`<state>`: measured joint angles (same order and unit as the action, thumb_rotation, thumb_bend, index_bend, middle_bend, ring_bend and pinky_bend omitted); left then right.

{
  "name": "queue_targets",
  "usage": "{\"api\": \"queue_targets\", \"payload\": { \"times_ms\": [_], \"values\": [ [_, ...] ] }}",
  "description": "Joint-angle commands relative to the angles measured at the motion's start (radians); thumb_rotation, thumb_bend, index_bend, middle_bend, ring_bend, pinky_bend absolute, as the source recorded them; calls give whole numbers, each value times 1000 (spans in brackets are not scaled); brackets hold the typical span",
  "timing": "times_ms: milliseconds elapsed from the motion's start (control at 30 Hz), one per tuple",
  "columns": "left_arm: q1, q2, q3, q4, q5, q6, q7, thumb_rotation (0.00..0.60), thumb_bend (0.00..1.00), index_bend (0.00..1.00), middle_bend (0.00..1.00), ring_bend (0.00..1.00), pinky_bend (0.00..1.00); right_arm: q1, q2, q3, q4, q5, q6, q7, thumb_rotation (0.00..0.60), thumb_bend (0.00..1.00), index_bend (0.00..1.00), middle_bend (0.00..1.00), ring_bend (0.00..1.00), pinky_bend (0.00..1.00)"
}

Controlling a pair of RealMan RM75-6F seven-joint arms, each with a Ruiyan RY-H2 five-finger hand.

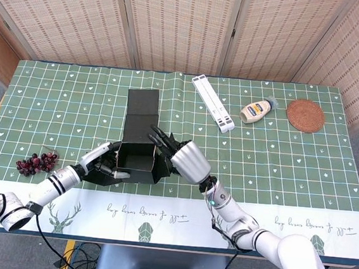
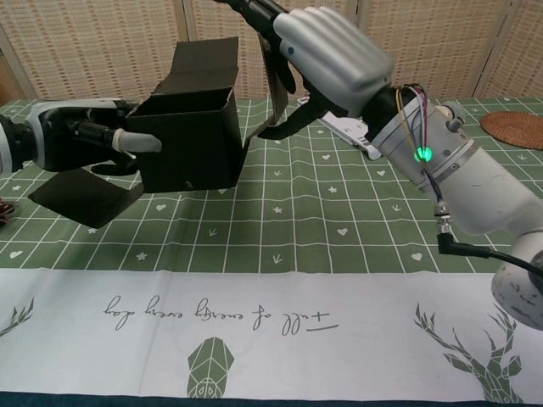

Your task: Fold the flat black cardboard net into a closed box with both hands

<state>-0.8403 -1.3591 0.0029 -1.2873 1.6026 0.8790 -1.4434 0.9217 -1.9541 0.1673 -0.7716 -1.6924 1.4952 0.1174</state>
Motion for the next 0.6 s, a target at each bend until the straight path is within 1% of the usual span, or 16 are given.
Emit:
{"api": "queue_targets", "payload": {
  "times_ms": [33,100,200,233,300,367,600],
  "values": [
    [-4,-22,-1,14,-13,-8,53,600,120,232,252,666,933,-7,36,-20,-52,-4,-30,-29,600,16,0,0,646,991],
    [-4,-36,-3,20,-22,-12,79,600,120,233,252,680,933,-10,52,-30,-79,-3,-52,-48,600,17,0,0,646,991],
    [-3,-60,-3,34,-29,-15,121,600,120,237,252,672,933,-13,69,-47,-104,-7,-80,-69,600,16,0,0,646,991],
    [-4,-68,-2,40,-29,-17,141,600,120,238,252,698,933,-13,74,-53,-111,-10,-89,-75,600,16,0,0,646,991],
    [-4,-78,0,49,-30,-17,170,600,120,239,252,701,933,-16,83,-62,-122,-13,-101,-86,600,16,0,0,646,991],
    [-2,-89,1,57,-32,-15,197,600,119,240,252,659,933,-20,96,-72,-137,-17,-111,-100,600,16,0,0,646,991],
    [0,-116,5,71,-41,-22,232,600,120,241,252,658,933,-36,121,-94,-179,-29,-124,-119,600,1,0,0,631,991]
  ]
}}
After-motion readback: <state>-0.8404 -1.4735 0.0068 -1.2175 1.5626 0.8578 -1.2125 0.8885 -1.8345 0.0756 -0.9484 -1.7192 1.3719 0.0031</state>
